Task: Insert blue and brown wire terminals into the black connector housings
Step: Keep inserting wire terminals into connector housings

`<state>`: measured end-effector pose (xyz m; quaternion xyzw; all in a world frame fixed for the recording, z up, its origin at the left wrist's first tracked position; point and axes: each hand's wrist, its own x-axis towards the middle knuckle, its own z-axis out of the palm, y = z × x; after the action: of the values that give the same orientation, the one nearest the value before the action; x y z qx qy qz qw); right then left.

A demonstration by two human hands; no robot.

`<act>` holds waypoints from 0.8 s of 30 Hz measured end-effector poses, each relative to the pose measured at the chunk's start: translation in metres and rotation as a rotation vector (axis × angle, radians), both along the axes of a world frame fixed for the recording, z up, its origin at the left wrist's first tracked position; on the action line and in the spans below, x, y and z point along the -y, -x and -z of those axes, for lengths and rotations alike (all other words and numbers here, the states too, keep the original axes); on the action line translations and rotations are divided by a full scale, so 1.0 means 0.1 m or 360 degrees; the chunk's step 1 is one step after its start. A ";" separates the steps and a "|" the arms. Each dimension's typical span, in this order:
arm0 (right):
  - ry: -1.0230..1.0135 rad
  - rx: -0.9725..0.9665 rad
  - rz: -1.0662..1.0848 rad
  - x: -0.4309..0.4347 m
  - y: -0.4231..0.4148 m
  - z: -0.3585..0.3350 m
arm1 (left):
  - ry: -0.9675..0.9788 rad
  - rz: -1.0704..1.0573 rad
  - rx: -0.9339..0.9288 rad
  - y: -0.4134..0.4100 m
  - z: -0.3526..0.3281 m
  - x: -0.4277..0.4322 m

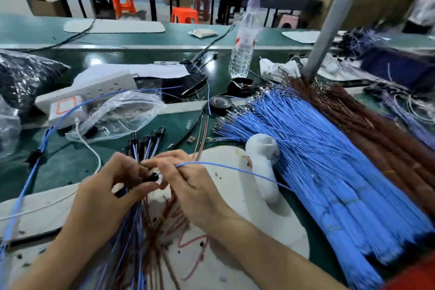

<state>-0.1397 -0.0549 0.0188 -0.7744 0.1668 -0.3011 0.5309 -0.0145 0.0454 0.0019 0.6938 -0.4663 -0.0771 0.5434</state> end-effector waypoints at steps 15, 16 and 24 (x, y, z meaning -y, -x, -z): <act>-0.1278 0.0761 0.0308 0.29 0.04 -0.13 | 0.0217 -0.0555 0.0387 -0.24 -0.11 -0.09; -0.1327 0.0820 0.0368 0.32 0.05 -0.16 | 0.0233 -0.0694 0.0273 -0.29 -0.12 -0.10; -0.1068 0.0867 0.0763 0.39 0.11 -0.12 | 0.0145 -0.1338 -0.0222 -0.47 -0.22 -0.17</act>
<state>-0.1504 -0.0941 0.0309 -0.3938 0.2833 -0.5359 0.6910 0.0322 0.0624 0.0243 0.7919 -0.1080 0.1249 0.5879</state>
